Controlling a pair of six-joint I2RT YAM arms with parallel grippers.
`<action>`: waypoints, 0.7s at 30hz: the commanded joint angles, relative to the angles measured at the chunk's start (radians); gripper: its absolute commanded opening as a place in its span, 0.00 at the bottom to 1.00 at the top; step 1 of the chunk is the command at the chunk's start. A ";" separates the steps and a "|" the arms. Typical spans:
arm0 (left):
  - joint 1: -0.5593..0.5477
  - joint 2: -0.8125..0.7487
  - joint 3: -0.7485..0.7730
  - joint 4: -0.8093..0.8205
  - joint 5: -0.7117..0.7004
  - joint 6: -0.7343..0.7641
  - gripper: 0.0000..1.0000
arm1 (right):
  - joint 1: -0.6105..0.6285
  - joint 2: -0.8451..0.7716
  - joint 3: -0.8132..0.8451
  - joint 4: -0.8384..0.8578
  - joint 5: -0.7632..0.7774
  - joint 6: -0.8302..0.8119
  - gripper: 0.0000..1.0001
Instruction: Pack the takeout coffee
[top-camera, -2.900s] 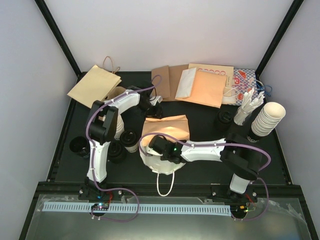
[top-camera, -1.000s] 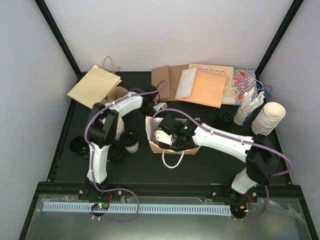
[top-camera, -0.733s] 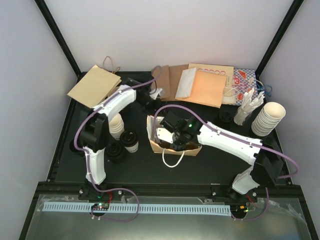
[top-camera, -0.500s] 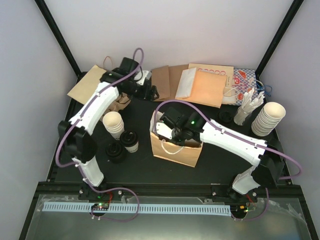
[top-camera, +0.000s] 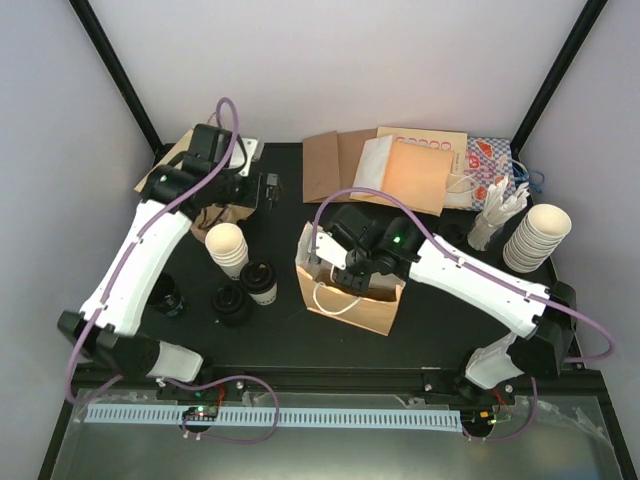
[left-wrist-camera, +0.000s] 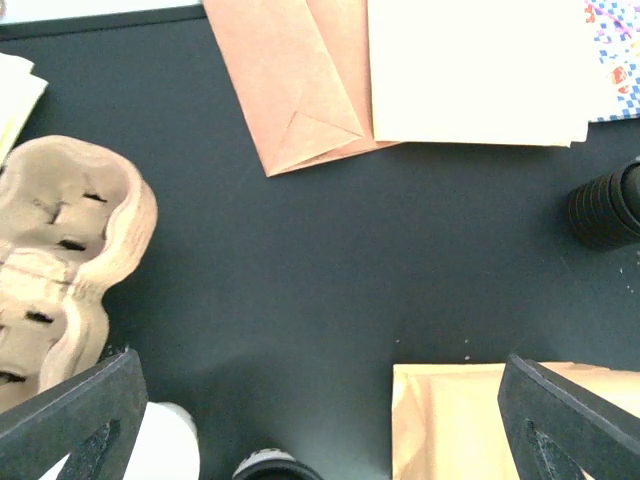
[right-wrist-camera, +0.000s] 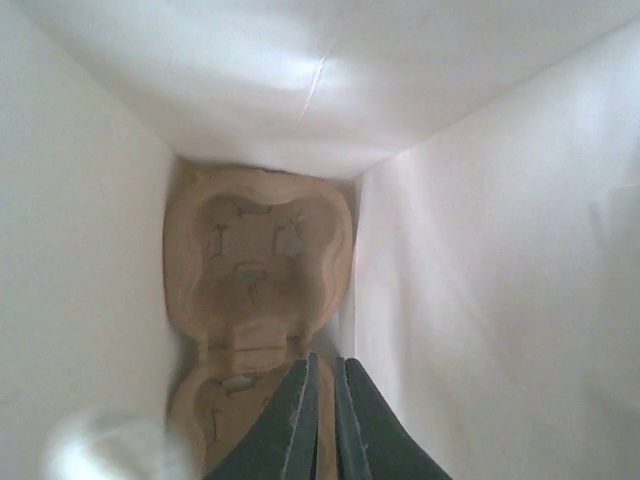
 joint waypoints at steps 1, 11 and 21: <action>0.002 -0.139 -0.081 0.036 -0.071 0.011 0.99 | -0.002 -0.044 0.066 -0.018 0.023 0.034 0.09; 0.009 -0.451 -0.349 0.177 -0.023 -0.029 0.99 | -0.002 -0.121 0.127 -0.009 0.032 0.095 0.11; 0.009 -0.551 -0.477 0.176 0.164 -0.024 0.99 | -0.002 -0.231 0.169 0.029 -0.008 0.184 0.20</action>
